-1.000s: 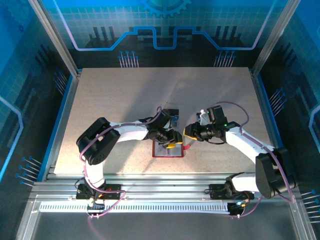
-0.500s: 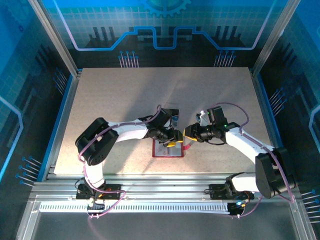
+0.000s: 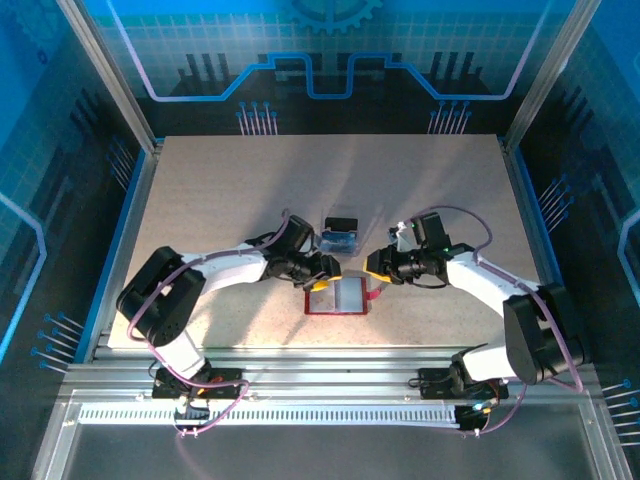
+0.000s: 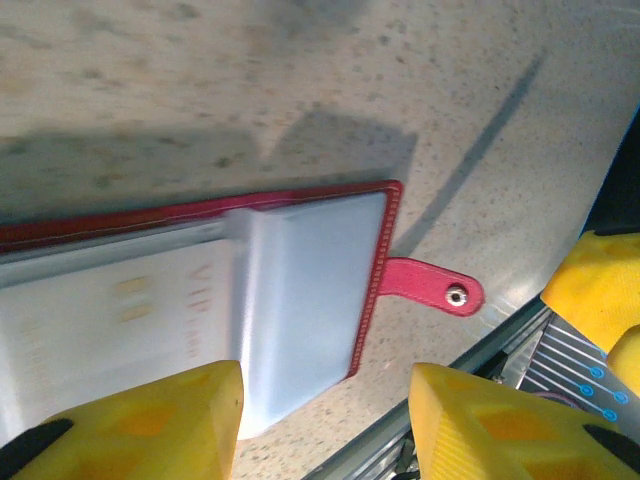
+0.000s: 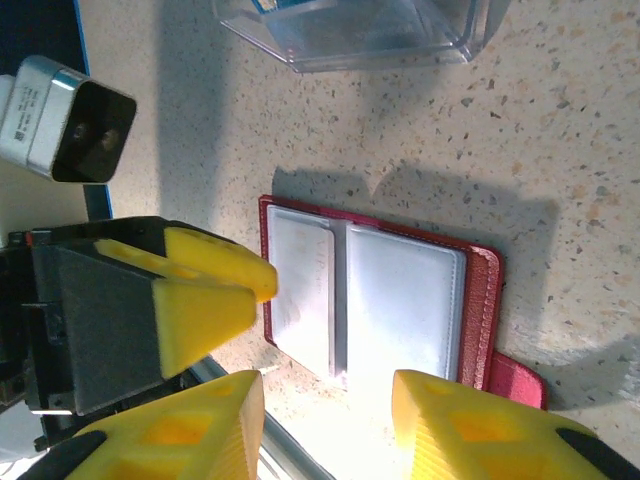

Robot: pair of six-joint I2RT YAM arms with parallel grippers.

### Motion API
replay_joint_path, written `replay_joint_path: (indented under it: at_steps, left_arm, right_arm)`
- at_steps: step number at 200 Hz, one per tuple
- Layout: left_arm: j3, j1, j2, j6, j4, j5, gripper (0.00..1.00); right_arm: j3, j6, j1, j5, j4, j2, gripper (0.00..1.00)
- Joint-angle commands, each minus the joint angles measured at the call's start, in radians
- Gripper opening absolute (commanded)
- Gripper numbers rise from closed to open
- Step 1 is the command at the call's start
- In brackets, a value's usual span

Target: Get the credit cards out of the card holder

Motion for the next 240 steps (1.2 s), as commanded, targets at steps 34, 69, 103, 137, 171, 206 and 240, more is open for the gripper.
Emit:
replay_joint_path:
  at_steps: [34, 69, 103, 137, 171, 206, 240]
  left_arm:
    - [-0.116, 0.068, -0.136, -0.009, 0.032, -0.016, 0.46]
    - [-0.176, 0.086, -0.183, -0.014, 0.045, -0.017, 0.43]
    - [-0.221, 0.087, -0.186, -0.036, 0.093, -0.008, 0.35]
    - [-0.241, 0.085, -0.142, -0.069, 0.165, 0.024, 0.25]
    - [-0.231, 0.072, -0.098, -0.077, 0.191, 0.04, 0.18]
    - [-0.228, 0.071, -0.073, -0.077, 0.191, 0.033, 0.07]
    - [-0.229, 0.07, -0.058, -0.071, 0.184, 0.027, 0.05]
  right_arm:
    - [0.055, 0.043, 0.093, -0.018, 0.053, 0.102, 0.39]
    - [0.095, 0.076, 0.171, -0.014, 0.097, 0.185, 0.39]
    - [0.12, 0.105, 0.233, -0.014, 0.141, 0.256, 0.38]
    - [0.119, 0.127, 0.263, -0.014, 0.176, 0.298, 0.37]
    - [0.103, 0.144, 0.276, -0.02, 0.21, 0.32, 0.36]
    - [0.104, 0.154, 0.288, -0.027, 0.229, 0.345, 0.36]
    - [0.11, 0.16, 0.301, -0.028, 0.238, 0.363, 0.35]
